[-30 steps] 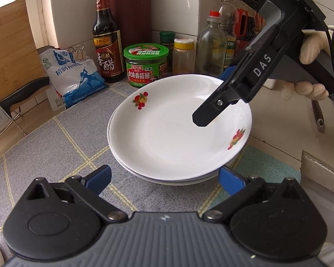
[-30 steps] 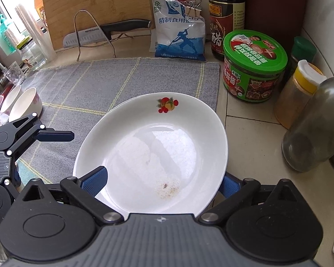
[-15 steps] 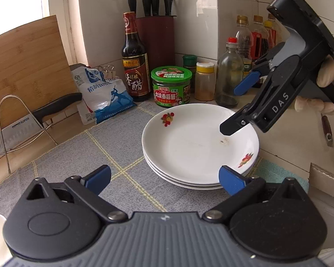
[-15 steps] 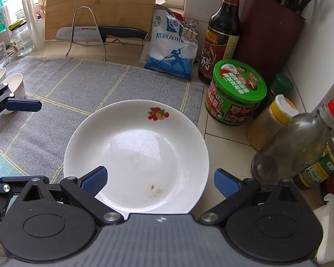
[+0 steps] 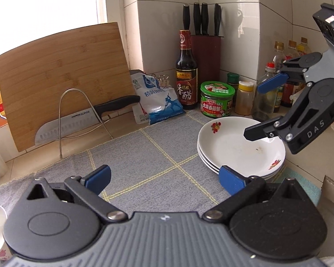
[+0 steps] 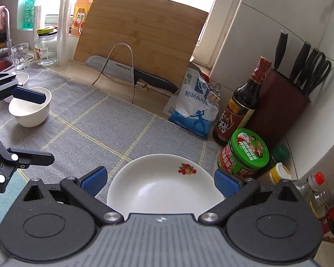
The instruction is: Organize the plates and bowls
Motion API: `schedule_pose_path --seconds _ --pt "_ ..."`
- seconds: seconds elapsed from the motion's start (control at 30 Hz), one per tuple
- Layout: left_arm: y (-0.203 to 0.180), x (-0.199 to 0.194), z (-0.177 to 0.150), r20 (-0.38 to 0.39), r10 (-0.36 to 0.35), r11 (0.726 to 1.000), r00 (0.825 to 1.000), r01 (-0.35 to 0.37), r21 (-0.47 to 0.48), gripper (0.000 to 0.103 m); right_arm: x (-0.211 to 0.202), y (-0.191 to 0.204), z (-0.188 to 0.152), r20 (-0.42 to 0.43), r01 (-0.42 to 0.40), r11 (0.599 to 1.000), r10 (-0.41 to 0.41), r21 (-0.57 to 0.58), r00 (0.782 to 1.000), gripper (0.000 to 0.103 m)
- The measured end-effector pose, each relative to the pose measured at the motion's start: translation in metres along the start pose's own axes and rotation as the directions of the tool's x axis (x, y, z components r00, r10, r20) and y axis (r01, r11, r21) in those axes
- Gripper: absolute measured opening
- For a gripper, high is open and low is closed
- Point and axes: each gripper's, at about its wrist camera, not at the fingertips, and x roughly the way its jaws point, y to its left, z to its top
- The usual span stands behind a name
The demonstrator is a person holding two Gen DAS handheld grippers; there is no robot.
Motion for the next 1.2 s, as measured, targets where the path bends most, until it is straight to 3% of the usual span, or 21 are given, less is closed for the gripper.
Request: schedule_pose_path --seconds 0.23,0.4,0.73,0.97,1.2 --pt "0.028 -0.034 -0.022 -0.039 0.088 0.994 0.995 -0.09 -0.065 0.102 -0.001 0.057 0.024 0.049 -0.113 0.99 0.117 -0.081 0.992 0.103" --pt "0.047 -0.061 -0.043 -0.056 0.109 0.991 0.992 -0.113 -0.075 0.102 0.007 0.107 0.027 0.039 -0.195 0.974 0.2 -0.114 0.979 0.103" --pt "0.104 -0.099 -0.087 -0.121 0.164 0.98 0.979 -0.176 -0.094 0.102 0.02 0.178 0.025 0.034 -0.264 0.962 0.267 -0.076 0.963 0.103" --pt "0.149 -0.114 -0.108 -0.156 0.196 0.968 0.968 -0.217 -0.127 0.102 0.023 0.232 0.025 0.032 -0.278 0.944 0.288 -0.175 0.957 0.103" --pt "0.189 -0.11 -0.123 -0.22 0.207 0.956 0.953 -0.245 -0.163 0.102 0.04 0.283 0.03 0.0 -0.356 0.91 0.365 -0.212 0.931 0.103"
